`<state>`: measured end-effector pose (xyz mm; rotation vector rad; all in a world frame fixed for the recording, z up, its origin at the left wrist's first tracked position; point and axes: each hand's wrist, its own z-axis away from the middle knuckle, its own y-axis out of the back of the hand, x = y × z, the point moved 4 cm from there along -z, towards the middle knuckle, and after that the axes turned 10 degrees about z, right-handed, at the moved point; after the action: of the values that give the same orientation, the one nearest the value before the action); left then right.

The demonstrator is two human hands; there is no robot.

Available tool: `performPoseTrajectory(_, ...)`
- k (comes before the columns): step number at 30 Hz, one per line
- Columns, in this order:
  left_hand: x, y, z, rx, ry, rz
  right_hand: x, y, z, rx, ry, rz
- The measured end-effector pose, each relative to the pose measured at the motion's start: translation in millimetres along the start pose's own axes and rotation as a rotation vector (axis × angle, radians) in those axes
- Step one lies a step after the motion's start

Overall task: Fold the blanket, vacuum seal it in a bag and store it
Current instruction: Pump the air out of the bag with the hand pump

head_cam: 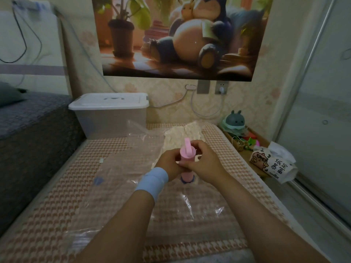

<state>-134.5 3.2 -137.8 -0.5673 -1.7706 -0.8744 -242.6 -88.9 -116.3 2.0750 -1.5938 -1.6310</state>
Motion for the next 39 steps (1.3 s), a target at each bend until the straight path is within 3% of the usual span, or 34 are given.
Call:
performPoseTrajectory(17, -11, -2, -5, -0.058, 0.028, -0.079, 5, -2, -5, 0.007, -0.026, -0.04)
performPoseTrajectory(22, -9, -1, -6, 0.006, 0.031, -0.114, 5, -5, -2, 0.001, -0.047, -0.04)
performPoseTrajectory(39, -14, -5, -6, -0.019, 0.027, 0.011, 10, -8, -4, -0.005, -0.062, -0.088)
